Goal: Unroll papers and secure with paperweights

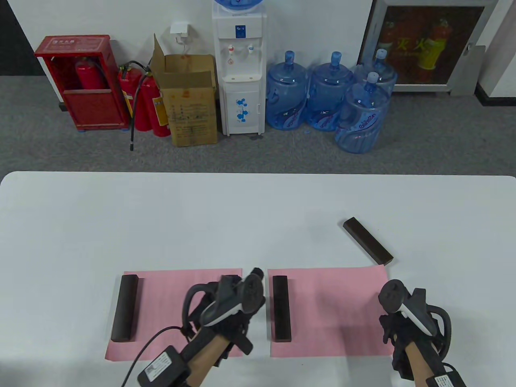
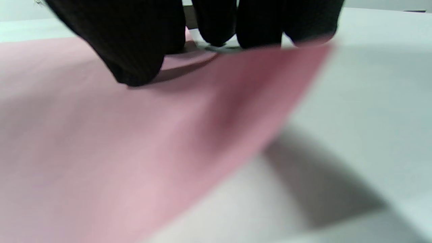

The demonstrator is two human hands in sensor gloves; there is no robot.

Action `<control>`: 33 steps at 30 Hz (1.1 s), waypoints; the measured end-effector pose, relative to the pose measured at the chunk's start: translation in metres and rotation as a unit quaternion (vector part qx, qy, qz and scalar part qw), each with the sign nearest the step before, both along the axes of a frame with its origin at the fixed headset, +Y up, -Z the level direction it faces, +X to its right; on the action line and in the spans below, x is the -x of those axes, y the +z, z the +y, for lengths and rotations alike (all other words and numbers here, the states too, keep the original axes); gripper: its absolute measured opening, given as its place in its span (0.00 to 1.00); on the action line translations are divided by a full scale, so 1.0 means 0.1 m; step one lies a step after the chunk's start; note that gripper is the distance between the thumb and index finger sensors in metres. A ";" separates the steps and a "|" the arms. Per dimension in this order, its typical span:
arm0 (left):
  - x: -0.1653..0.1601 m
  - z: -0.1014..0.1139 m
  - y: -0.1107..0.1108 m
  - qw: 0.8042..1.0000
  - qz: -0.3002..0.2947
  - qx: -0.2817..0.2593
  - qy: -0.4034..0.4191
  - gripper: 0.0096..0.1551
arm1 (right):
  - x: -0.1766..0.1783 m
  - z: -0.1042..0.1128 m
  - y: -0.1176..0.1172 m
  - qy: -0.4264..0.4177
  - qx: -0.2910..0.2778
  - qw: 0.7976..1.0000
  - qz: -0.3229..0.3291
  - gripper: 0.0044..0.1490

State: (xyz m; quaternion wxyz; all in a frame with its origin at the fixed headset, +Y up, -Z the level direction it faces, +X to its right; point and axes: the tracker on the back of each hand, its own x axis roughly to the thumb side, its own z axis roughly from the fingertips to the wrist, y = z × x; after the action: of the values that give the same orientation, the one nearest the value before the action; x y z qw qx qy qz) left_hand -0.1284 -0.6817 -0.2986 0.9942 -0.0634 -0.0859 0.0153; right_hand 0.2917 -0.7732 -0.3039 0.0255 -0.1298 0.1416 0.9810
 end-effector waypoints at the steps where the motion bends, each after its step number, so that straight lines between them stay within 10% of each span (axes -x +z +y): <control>1: 0.16 -0.03 0.00 1.000 0.014 -0.006 0.005 0.39 | 0.00 0.00 0.00 0.000 0.000 1.000 0.000 0.38; 7: 0.95 -0.40 0.00 0.987 0.074 -0.006 0.141 0.38 | 0.00 0.00 0.00 0.001 0.001 1.000 0.000 0.38; 18: 1.03 -0.48 -0.01 0.993 0.050 0.029 0.108 0.38 | -0.02 0.32 -0.20 -0.056 0.017 0.998 -0.030 0.41; 27: 1.05 -0.49 0.00 0.993 0.050 0.035 0.101 0.38 | 0.07 1.01 -1.01 -0.050 -0.040 0.996 -0.065 0.43; 33: 1.08 -0.49 0.00 0.994 0.058 0.032 0.093 0.38 | 0.09 0.87 -1.57 -0.016 -0.018 0.996 -0.082 0.47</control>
State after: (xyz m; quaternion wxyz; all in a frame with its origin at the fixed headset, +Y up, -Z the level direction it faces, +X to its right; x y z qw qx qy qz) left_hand -0.2367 -0.7309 -0.2985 0.9892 -0.0856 -0.0336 0.1139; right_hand 0.2827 -0.6858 -0.4612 0.0549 -0.2073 0.1239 0.9689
